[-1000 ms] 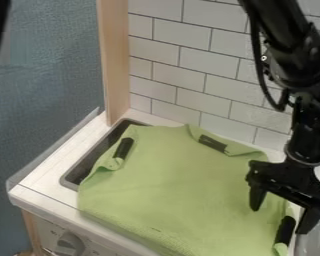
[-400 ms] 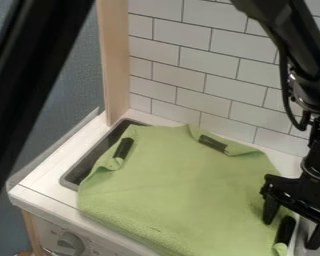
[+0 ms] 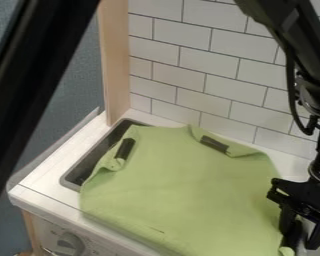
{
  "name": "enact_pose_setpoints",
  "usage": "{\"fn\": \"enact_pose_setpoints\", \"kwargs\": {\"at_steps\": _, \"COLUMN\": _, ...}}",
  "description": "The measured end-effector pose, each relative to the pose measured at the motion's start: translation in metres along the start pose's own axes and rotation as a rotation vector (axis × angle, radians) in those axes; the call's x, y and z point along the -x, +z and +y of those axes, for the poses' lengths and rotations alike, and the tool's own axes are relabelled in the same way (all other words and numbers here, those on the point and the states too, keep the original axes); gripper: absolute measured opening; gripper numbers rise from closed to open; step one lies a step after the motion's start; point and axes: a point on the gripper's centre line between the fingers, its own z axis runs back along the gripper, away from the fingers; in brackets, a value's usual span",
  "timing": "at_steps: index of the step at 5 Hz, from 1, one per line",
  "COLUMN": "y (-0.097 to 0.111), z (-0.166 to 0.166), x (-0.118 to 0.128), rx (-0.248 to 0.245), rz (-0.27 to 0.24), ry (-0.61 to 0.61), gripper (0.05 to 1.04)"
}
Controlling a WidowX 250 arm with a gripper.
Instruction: Fold the cloth on the right side
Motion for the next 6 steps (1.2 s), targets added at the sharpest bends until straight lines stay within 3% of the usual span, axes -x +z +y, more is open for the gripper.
{"fn": "enact_pose_setpoints", "kwargs": {"at_steps": 2, "y": 0.002, "z": 0.001, "x": 0.003, "rx": 0.006, "rz": -0.008, "ry": -0.003, "gripper": 0.161}}
{"fn": "enact_pose_setpoints", "kwargs": {"at_steps": 3, "y": 0.003, "z": 0.005, "x": 0.011, "rx": 0.000, "rz": -0.001, "ry": -0.017, "gripper": 0.073}}
{"fn": "enact_pose_setpoints", "kwargs": {"at_steps": 6, "y": 0.037, "z": 0.027, "x": 0.012, "rx": 0.020, "rz": -0.087, "ry": -0.035, "gripper": 0.052}}
